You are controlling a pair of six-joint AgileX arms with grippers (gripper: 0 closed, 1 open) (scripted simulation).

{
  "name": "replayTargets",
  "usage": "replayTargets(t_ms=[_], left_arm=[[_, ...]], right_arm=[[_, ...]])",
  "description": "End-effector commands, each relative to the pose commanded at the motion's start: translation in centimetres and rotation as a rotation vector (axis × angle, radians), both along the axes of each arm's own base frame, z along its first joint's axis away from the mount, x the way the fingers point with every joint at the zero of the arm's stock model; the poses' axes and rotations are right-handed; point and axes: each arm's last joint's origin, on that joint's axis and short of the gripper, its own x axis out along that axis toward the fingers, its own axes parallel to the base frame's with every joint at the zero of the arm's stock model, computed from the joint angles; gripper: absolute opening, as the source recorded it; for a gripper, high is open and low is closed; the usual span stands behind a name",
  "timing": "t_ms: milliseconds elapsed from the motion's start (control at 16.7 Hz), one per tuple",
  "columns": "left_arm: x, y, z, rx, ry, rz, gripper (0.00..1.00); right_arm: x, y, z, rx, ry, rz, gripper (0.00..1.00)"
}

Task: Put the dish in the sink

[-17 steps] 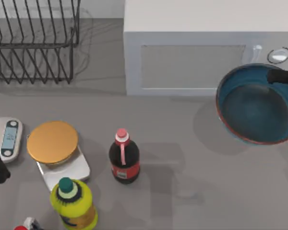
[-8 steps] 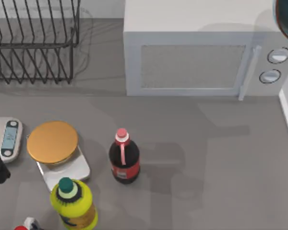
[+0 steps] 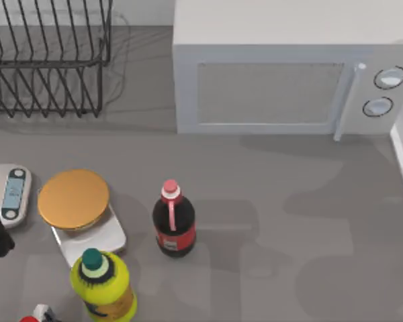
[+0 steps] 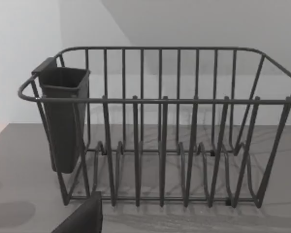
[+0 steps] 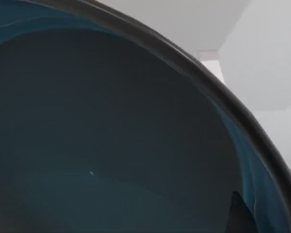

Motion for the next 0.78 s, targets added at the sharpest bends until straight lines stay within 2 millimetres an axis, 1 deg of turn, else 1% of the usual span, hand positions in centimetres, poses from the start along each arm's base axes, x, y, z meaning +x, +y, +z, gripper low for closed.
replayTargets(t_ms=[180,360,480,780], left_arm=[[0.0,0.0,0.0,0.0,0.0,0.0,1.0],[0.0,0.0,0.0,0.0,0.0,0.0,1.0],[0.0,0.0,0.0,0.0,0.0,0.0,1.0],[0.0,0.0,0.0,0.0,0.0,0.0,1.0]], right_arm=[[-2.0,-1.1,-1.1,-0.061,-0.09,-0.042,0.0],[-3.2,-1.4,-1.7,-0.092,-0.136,-0.069,0.0],[-3.5,-1.4,-1.8,-0.096,-0.143,-0.074,0.0],[-3.3,-1.3,-1.9,-0.091,-0.14,-0.067,0.0]])
